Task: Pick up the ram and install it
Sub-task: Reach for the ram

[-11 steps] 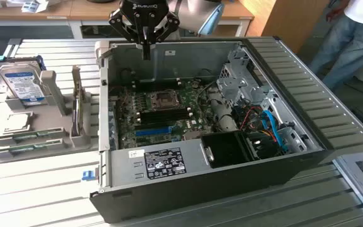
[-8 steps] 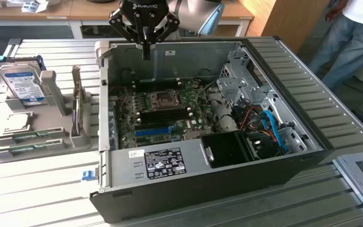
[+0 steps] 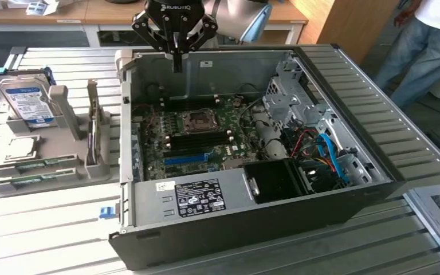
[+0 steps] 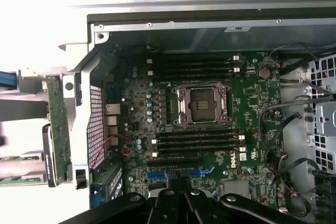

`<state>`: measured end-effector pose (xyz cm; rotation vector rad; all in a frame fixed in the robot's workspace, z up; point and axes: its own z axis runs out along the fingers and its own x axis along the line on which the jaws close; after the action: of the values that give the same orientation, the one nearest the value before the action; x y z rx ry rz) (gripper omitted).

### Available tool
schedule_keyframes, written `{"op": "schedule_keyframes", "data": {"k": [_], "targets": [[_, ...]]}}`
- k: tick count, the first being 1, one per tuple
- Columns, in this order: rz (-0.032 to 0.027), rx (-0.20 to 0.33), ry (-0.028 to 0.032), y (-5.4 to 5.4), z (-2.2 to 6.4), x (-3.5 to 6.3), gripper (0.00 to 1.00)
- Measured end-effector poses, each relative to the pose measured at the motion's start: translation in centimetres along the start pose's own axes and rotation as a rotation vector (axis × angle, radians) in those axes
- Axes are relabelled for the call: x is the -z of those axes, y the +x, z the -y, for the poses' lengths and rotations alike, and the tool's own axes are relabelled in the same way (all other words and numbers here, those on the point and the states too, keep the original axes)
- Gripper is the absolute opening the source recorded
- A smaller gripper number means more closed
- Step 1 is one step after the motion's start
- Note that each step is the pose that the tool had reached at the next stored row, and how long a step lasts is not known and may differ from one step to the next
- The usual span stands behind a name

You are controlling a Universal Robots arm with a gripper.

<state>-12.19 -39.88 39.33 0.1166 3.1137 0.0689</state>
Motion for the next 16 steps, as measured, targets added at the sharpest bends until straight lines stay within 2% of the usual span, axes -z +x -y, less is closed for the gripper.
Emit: {"op": "schedule_keyframes", "data": {"k": [8,16], "targets": [[0.0000,0.000,-0.0001,0.15,0.01,0.00,0.10],[0.0001,0.000,0.0003,0.94,0.07,0.02,0.10]]}}
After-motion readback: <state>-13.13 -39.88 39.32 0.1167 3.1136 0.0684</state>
